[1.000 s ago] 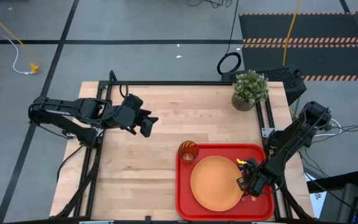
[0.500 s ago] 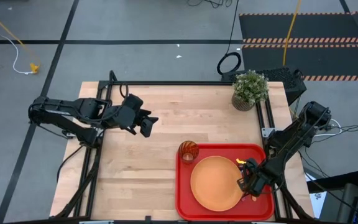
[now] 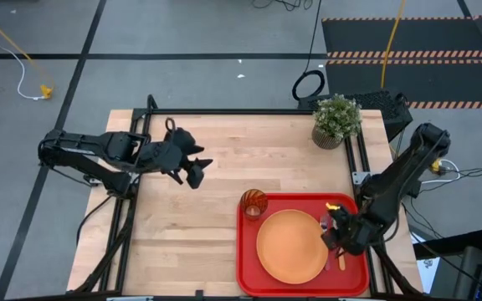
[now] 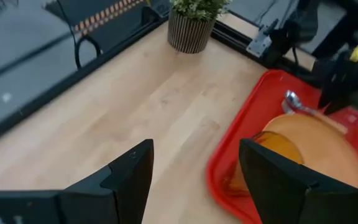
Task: Pick and place plate/cup/fork/spoon on tray
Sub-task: Return to Home Position
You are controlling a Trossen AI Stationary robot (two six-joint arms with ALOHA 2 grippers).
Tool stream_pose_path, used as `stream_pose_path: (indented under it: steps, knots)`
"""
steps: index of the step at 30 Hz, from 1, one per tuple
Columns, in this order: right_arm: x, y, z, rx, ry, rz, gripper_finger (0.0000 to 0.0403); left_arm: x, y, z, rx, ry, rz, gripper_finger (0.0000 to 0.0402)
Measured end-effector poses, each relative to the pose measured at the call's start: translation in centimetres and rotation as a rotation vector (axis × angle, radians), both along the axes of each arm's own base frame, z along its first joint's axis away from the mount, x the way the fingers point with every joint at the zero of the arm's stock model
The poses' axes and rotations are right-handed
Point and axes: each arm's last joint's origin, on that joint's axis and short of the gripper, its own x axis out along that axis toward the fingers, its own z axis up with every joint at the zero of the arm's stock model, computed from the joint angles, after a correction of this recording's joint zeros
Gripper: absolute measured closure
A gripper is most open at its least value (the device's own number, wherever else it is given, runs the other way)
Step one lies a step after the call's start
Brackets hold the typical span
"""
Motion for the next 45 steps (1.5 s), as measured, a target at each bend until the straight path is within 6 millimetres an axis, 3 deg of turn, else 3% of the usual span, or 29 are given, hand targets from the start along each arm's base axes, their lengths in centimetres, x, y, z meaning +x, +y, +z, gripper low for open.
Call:
stream_pose_path:
  steps: [8, 13, 16, 19, 23, 27, 38, 41, 45]
  knots:
    - [-0.7, -2.3, 3.2, -0.062, -0.341, 0.011, 0.0288, 0.0, 0.2, 0.1, 0.078, 0.015, 0.01, 0.0165]
    - [-0.7, -3.6, 4.6, -0.243, -0.544, 0.145, 0.032, -0.1, 0.7, 0.3, 0.082, 0.019, -0.025, 0.0177]
    - [-0.6, -4.3, 5.5, -0.403, -0.666, 0.27, 0.0358, -0.4, 0.9, 0.9, 0.066, -0.029, -0.05, 0.022]
    - [-0.5, -4.9, 6.5, -0.562, -0.768, 0.4, 0.0394, -0.9, 1.1, 1.3, 0.082, -0.036, -0.066, 0.0288]
    - [-0.6, -5.4, 7.6, -0.714, -0.86, 0.581, 0.0395, -1.0, 1.6, 1.4, 0.14, -0.012, -0.095, 0.0382]
    - [-0.8, -6.0, 8.4, -0.827, -0.908, 0.709, 0.0401, -0.9, 1.9, 1.3, 0.209, 0.016, -0.141, 0.0389]
    - [-1.2, -7.4, 9.2, -1.059, -0.901, 0.91, 0.0403, 0.8, 1.1, -3.4, 0.312, -0.175, -0.265, 0.0398]
    - [-1.0, -7.8, 8.6, -1.098, -0.919, 0.9, 0.0403, 0.5, 1.1, -4.8, 0.341, -0.207, -0.276, 0.0397]
    - [-0.3, -7.5, 7.1, -1.14, -1.067, 0.798, 0.0403, -0.4, 1.2, -6.4, 0.345, -0.239, -0.294, 0.0398]
